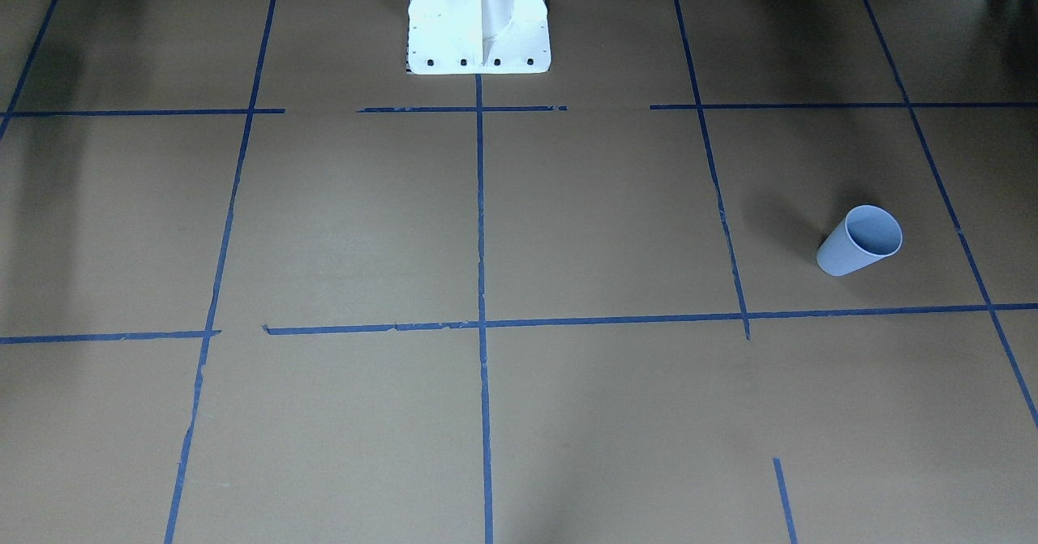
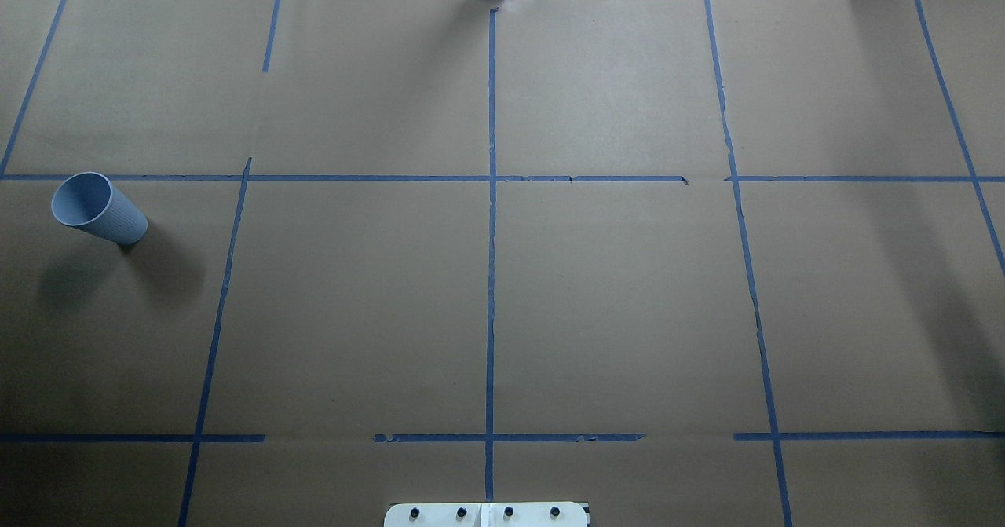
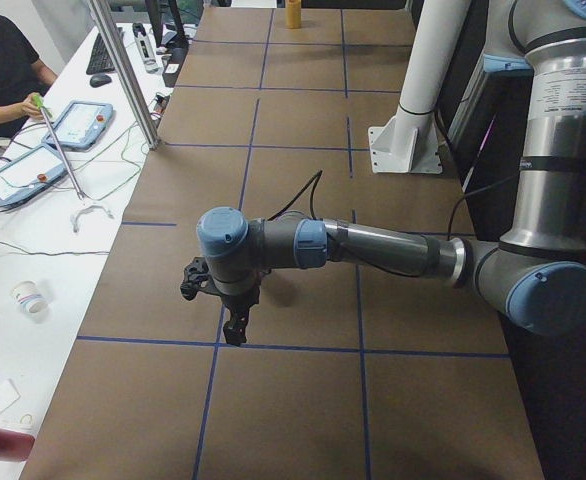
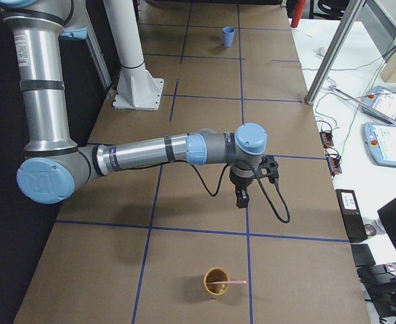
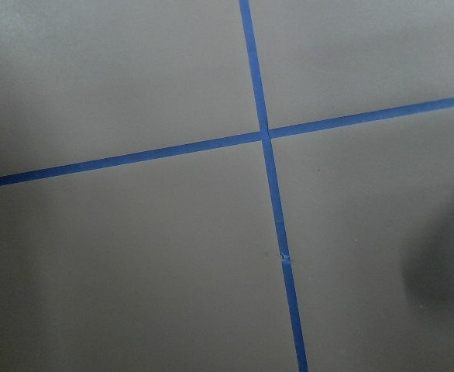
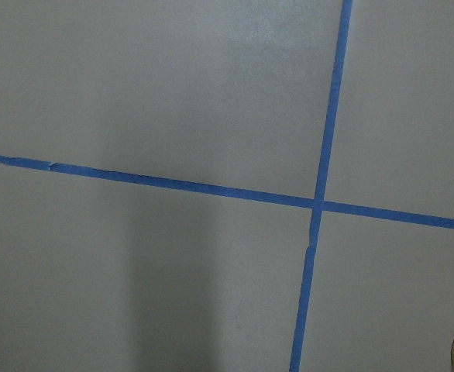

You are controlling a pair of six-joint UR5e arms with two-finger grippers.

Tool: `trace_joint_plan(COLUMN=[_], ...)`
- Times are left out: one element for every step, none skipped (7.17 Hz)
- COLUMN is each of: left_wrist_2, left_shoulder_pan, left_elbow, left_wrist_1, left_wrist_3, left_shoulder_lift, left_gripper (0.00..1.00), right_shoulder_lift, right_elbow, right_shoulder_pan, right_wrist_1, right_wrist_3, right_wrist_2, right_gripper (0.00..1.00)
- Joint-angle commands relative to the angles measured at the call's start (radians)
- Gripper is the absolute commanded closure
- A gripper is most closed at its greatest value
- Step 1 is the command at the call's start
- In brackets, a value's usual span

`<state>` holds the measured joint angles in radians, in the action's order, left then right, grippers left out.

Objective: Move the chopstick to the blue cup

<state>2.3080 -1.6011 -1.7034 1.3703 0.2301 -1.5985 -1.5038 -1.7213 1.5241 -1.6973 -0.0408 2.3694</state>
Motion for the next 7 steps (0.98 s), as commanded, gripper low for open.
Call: trace_joint_plan(left_wrist_2=[0.002,0.005,0.008,0.01,0.013,0.058,0.074], left_shoulder_pan=[0.019,0.038,0.043,0.043,0.049,0.049,0.05], left_elbow=[0.01,0.017,0.016,0.004,0.046,0.039,0.047], left_wrist_1=[0.047,0.049,0.058,0.056,0.061,0.138,0.206], left_wrist_3=[0.039,0.035,0.025,-0.004,0.0,-0.005,-0.027], left_shoulder_lift=[0.02,0.019,0.02,0.017,0.02,0.063,0.066], left_gripper=[0.0,0.0,0.0,0.0,0.0,0.0,0.0], right_shoulder_lift=[-0.036,-0.053,-0.065,-0.084,-0.09,-0.085,-0.084], right_elbow=[-0.003,-0.003,-0.009,-0.026,-0.024,-0.026,-0.026], right_shoulder_pan=[0.002,0.002,0.01,0.01,0.01,0.008,0.008], right_wrist_1=[-0.002,0.004,0.004,0.004,0.005,0.005,0.005], right_wrist_3=[-0.005,-0.014,-0.014,-0.014,-0.014,-0.014,-0.014], right_wrist_2=[-0.004,-0.004,0.001,-0.002,0.004,0.004,0.007], right_gripper=[0.0,0.0,0.0,0.0,0.0,0.0,0.0])
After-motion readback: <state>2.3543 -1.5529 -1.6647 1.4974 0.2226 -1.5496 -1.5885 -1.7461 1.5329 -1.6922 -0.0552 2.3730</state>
